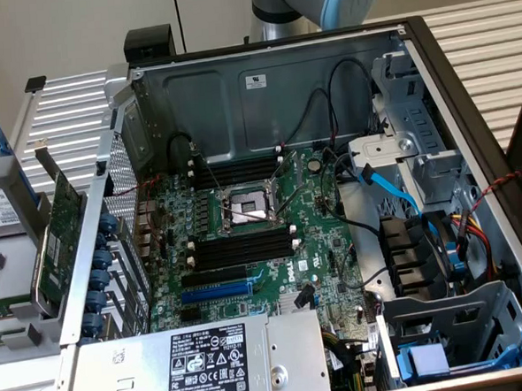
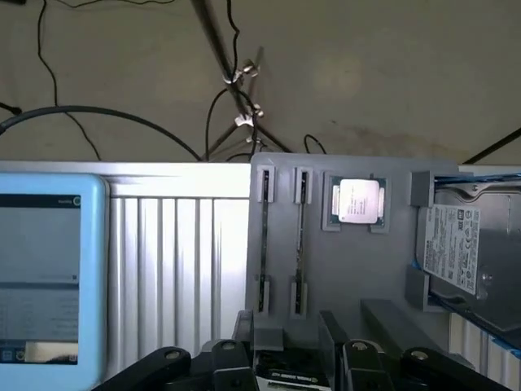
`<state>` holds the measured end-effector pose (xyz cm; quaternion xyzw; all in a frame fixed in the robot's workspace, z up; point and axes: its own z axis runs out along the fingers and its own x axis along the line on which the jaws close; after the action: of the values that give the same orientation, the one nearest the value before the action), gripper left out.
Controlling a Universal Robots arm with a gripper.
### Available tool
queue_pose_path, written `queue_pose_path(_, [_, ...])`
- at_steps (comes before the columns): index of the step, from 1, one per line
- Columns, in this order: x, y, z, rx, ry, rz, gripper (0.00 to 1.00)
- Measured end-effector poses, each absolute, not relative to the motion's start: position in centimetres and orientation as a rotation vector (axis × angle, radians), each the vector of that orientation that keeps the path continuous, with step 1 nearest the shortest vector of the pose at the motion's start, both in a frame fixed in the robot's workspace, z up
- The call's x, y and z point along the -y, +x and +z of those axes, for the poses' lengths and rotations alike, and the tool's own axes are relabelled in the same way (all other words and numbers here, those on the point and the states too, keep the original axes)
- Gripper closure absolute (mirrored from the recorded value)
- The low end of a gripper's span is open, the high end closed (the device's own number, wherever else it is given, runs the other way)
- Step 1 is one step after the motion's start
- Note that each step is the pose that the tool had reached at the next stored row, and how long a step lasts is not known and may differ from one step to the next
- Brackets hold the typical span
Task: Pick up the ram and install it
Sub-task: 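Pick up the ram and move it above insertion slot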
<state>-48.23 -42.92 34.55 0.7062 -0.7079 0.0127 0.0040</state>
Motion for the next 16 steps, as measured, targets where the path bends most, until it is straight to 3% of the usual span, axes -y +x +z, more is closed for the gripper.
queue_pose_path(16, [43.2, -47.8, 32.2, 2.236, 2.189, -0.011, 0.55])
